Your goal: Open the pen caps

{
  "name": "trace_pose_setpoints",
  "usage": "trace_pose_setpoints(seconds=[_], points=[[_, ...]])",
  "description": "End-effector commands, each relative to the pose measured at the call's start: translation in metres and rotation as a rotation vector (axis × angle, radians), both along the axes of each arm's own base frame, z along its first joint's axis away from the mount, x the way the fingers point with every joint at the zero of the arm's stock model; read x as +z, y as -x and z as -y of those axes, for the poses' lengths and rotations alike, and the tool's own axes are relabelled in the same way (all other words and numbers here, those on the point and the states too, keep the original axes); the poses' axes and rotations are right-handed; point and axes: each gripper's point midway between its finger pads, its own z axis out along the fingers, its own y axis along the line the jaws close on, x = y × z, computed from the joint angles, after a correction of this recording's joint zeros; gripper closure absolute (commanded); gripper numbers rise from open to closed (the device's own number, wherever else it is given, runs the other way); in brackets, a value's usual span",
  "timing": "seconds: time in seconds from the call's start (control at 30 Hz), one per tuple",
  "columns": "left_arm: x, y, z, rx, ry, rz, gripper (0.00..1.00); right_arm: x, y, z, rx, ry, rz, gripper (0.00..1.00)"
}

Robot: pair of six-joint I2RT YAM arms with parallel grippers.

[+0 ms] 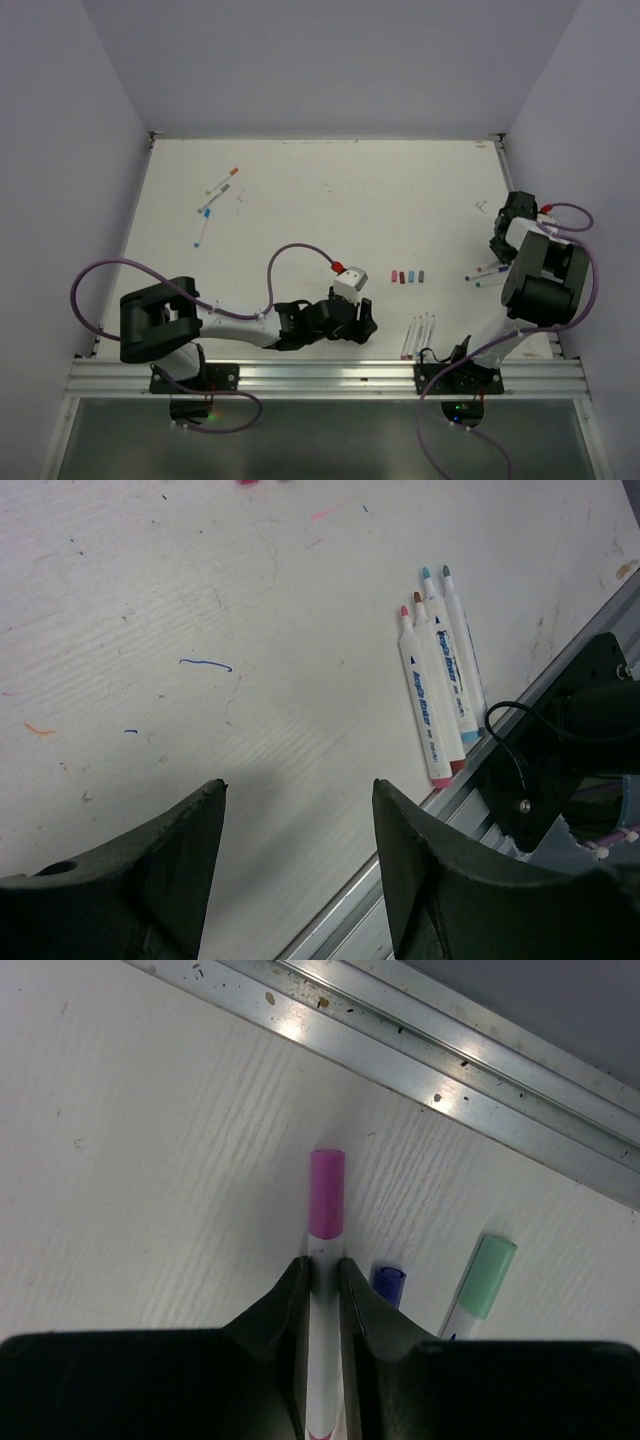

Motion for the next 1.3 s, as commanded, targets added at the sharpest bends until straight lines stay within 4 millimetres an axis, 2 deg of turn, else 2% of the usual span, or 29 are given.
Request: trace_pose_setpoints(seconds=[0.0, 0.03, 0.1, 0.2, 0.3, 0.37, 0.43, 0.47, 0.5, 0.53, 0.57, 0.63, 0.73, 0.77, 0.8, 0.83, 0.87, 0.93, 0.97, 1.17, 1.27], points=[[0.006, -0.004, 0.001, 0.002, 0.037, 0.02, 0.37, -0.002, -0.005, 0.006, -0.003, 0.009, 0.006, 0.92], [0.007, -0.005, 0.001, 0.007, 0.039, 0.021, 0.37, -0.001, -0.007, 0.006, 0.001, 0.01, 0.011, 0.92], [0.008, -0.005, -0.002, 0.014, 0.043, 0.023, 0.37, 0.0, -0.009, 0.005, 0.013, 0.011, 0.025, 0.99], [0.008, -0.006, -0.004, 0.021, 0.041, 0.026, 0.37, 0.003, -0.018, 0.0, 0.046, 0.001, 0.068, 1.0], [0.014, -0.01, -0.007, 0.035, 0.042, 0.035, 0.37, 0.022, -0.035, -0.01, 0.097, 0.009, 0.146, 1.0], [0.023, -0.016, -0.012, 0.059, 0.054, 0.049, 0.37, 0.05, -0.049, -0.017, 0.137, 0.032, 0.223, 1.0], [0.027, -0.021, -0.018, 0.075, 0.06, 0.056, 0.37, 0.073, -0.063, -0.034, 0.211, 0.041, 0.281, 1.0], [0.038, -0.024, -0.02, 0.08, 0.09, 0.059, 0.37, 0.099, -0.074, -0.041, 0.247, 0.059, 0.34, 1.0], [0.042, -0.032, -0.024, 0.086, 0.107, 0.063, 0.36, 0.108, -0.082, -0.064, 0.328, 0.039, 0.349, 1.0], [0.046, -0.034, -0.025, 0.077, 0.129, 0.058, 0.36, 0.127, -0.092, -0.075, 0.374, 0.04, 0.385, 1.0], [0.054, -0.042, -0.028, 0.068, 0.16, 0.045, 0.37, 0.14, -0.097, -0.098, 0.434, 0.028, 0.402, 1.0], [0.069, -0.045, -0.026, 0.015, 0.209, 0.056, 0.37, 0.152, -0.1, -0.136, 0.55, -0.072, 0.429, 1.0], [0.095, -0.053, -0.03, 0.0, 0.261, 0.11, 0.41, 0.161, -0.09, -0.2, 0.715, -0.215, 0.451, 1.0], [0.109, -0.053, -0.031, -0.003, 0.292, 0.129, 0.44, 0.168, -0.079, -0.237, 0.803, -0.244, 0.461, 1.0], [0.115, -0.053, -0.032, -0.005, 0.308, 0.134, 0.44, 0.17, -0.073, -0.253, 0.825, -0.266, 0.471, 1.0], [0.12, -0.051, -0.032, -0.016, 0.322, 0.134, 0.44, 0.163, -0.063, -0.271, 0.87, -0.299, 0.466, 1.0], [0.128, -0.05, -0.034, -0.018, 0.346, 0.136, 0.43, 0.173, -0.053, -0.3, 0.945, -0.327, 0.501, 1.0], [0.134, -0.048, -0.035, -0.031, 0.37, 0.124, 0.43, 0.171, -0.037, -0.324, 0.981, -0.37, 0.504, 1.0], [0.142, -0.049, -0.038, -0.023, 0.396, 0.123, 0.42, 0.172, -0.026, -0.345, 1.039, -0.388, 0.503, 1.0], [0.139, -0.048, -0.058, 0.036, 0.439, 0.095, 0.41, 0.185, 0.014, -0.399, 1.154, -0.473, 0.551, 1.0], [0.135, -0.048, -0.063, 0.059, 0.452, 0.075, 0.4, 0.186, 0.028, -0.418, 1.188, -0.501, 0.55, 1.0]])
